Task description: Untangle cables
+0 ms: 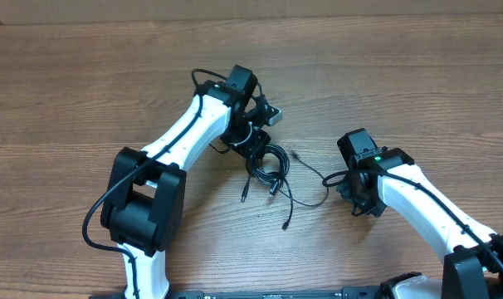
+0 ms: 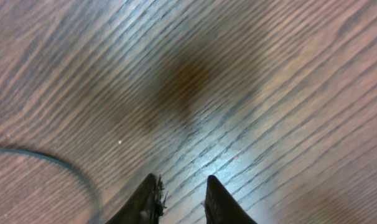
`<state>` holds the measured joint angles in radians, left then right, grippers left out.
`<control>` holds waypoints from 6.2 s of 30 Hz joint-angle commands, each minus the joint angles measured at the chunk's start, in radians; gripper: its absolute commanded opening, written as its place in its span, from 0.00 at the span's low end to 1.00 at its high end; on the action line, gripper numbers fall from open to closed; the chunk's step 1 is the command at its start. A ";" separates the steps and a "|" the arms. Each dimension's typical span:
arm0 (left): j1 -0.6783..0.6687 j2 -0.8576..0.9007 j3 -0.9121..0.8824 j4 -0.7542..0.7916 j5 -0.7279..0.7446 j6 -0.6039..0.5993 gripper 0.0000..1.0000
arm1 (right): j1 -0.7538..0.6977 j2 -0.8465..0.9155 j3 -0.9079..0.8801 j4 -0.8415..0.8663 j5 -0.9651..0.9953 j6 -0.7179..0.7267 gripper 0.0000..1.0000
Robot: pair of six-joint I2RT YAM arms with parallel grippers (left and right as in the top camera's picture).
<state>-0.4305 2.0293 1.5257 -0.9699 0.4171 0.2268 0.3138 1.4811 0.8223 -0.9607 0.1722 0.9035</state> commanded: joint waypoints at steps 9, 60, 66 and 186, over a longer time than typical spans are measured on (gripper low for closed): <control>0.014 -0.029 0.028 -0.001 -0.015 -0.026 0.04 | -0.001 0.002 -0.003 0.272 -0.423 -0.458 0.53; -0.002 -0.029 0.028 -0.022 -0.078 -0.072 0.04 | 0.013 0.002 -0.003 0.004 0.135 0.083 0.18; -0.007 -0.029 0.028 -0.021 -0.060 -0.062 0.04 | 0.014 0.002 -0.003 0.273 -0.287 -0.396 0.91; -0.055 -0.029 0.027 -0.009 0.186 0.038 0.04 | 0.028 0.002 -0.003 0.387 -0.638 -0.620 0.11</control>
<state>-0.4839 2.0293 1.5269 -0.9794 0.5659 0.2829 0.3363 1.4822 0.8173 -0.5766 -0.4667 0.2909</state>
